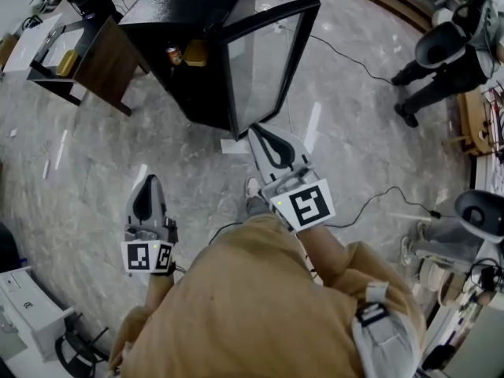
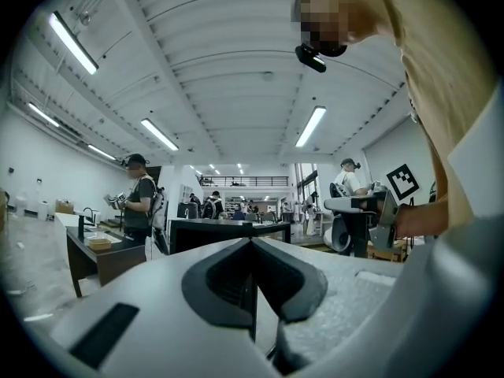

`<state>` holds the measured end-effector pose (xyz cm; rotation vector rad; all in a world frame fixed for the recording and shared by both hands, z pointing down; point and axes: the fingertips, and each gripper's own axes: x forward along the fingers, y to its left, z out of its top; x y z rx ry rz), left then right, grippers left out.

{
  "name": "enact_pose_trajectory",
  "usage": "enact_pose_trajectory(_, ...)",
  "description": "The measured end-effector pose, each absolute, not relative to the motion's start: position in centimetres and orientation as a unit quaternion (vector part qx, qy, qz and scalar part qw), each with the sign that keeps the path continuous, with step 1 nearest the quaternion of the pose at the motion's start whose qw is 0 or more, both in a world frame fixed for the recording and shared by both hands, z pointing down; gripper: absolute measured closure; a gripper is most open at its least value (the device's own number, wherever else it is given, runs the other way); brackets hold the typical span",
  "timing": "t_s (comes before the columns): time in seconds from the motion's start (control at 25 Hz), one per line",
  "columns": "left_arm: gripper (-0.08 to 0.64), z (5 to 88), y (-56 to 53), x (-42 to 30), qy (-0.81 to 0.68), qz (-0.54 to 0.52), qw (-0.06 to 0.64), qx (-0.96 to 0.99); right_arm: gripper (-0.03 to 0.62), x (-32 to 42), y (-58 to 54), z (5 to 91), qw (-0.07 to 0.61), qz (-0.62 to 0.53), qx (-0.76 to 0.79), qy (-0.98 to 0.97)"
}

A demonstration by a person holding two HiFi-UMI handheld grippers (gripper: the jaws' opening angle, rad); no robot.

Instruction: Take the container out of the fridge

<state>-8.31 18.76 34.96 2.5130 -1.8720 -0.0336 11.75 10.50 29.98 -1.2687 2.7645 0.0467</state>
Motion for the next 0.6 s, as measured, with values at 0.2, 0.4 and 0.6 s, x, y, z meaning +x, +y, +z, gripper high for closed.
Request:
enact_pose_trajectory(0.2,0.561,33.9,12.4,-7.5,-0.596,-0.012,-0.004,0.803,0.589,12.3,4.2,29.8,0.048,0.012,-0.416,0.908)
enact_pose_trajectory(0.4,0.561,35.3,8.4,-6.8,-0.604,-0.006,0.022,0.797,0.589,12.1,-1.1,29.9,0.049,0.006,-0.406,0.913)
enact_pose_trajectory(0.6,0.561,35.8,3.4,-6.1,-0.608,-0.002,0.024,0.794,0.589,11.9,-6.4,29.9,0.066,0.002,-0.398,0.915)
